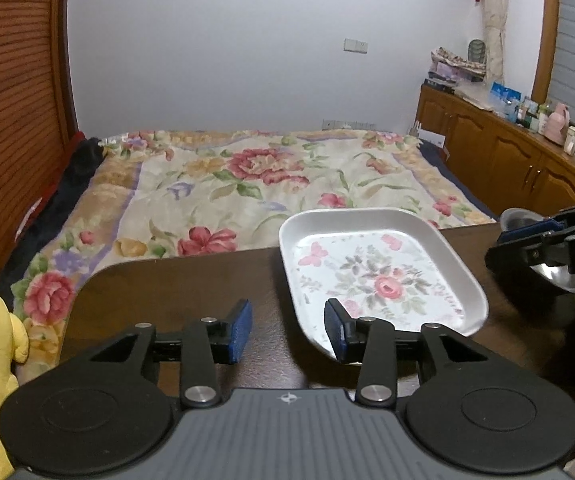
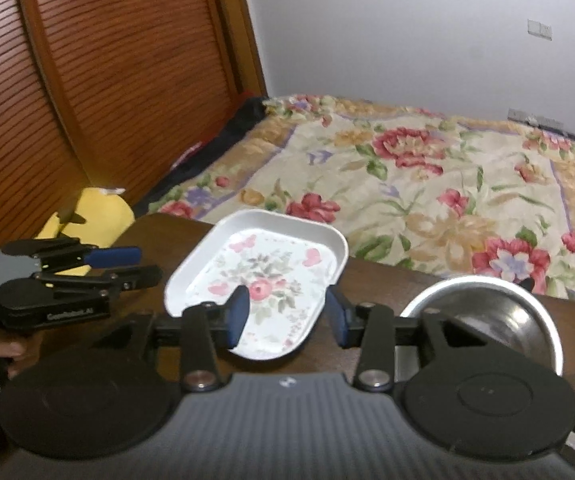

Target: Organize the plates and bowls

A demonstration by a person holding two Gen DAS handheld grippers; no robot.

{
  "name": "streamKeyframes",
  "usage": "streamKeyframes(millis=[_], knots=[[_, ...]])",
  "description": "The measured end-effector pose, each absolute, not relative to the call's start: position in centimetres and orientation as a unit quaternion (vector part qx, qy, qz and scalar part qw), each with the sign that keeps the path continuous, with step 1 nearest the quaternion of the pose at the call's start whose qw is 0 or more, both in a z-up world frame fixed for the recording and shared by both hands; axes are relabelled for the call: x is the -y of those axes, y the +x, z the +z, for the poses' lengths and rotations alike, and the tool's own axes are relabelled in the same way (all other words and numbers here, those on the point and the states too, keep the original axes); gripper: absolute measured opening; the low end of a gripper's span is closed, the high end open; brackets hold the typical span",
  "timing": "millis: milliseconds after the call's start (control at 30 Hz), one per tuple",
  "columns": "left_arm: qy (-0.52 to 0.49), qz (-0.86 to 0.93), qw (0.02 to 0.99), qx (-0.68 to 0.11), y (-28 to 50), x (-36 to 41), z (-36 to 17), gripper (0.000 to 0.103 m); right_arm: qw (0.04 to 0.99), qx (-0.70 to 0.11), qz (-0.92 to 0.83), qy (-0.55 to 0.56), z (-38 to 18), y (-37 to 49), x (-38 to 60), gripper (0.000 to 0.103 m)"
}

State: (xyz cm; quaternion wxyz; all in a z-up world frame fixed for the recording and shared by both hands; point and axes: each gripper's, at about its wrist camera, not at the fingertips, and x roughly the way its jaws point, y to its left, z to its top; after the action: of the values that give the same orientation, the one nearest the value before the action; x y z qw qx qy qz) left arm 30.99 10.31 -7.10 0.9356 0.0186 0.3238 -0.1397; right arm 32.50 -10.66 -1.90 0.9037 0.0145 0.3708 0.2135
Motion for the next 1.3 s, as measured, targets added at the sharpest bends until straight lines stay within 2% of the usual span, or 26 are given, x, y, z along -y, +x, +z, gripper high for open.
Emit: streamKeyframes(millis=[300, 533, 767, 1033, 1133, 1200, 1233, 1300], knots=[[-0.001, -0.144, 0.93, -0.337, 32.7, -10.7, -8.1, 0.043, 0.891, -0.407, 0.2, 0.0, -3.9, 34.4, 10.1, 0.043], [0.003, -0.144, 0.929, -0.341, 33.3, -10.4, -8.2, 0.035, 0.884, -0.422, 0.202, 0.001, -4.4, 35.5, 9.6, 0.042], [0.003, -0.15, 0.927, -0.343, 33.6, -10.0, -8.5, 0.026, 0.875, -0.44, 0.202, 0.002, -5.1, 36.0, 9.4, 0.025], [-0.008, -0.167, 0.922, -0.35, 33.6, -9.8, -8.5, 0.011, 0.87, -0.45, 0.202, -0.009, -5.3, 36.5, 9.0, 0.02], [-0.008, -0.169, 0.921, -0.351, 33.4, -9.8, -8.4, 0.011, 0.869, -0.454, 0.199, -0.005, -5.3, 36.8, 9.2, 0.02], [-0.006, -0.166, 0.921, -0.352, 33.3, -9.7, -8.4, 0.01, 0.868, -0.456, 0.196, -0.003, -5.3, 36.9, 9.3, 0.017], [-0.005, -0.163, 0.921, -0.352, 33.2, -9.7, -8.3, 0.01, 0.867, -0.456, 0.199, -0.002, -5.3, 36.9, 9.3, 0.012], [-0.008, -0.161, 0.92, -0.356, 33.2, -9.9, -8.2, 0.01, 0.867, -0.457, 0.201, -0.003, -5.3, 36.8, 9.3, 0.012]])
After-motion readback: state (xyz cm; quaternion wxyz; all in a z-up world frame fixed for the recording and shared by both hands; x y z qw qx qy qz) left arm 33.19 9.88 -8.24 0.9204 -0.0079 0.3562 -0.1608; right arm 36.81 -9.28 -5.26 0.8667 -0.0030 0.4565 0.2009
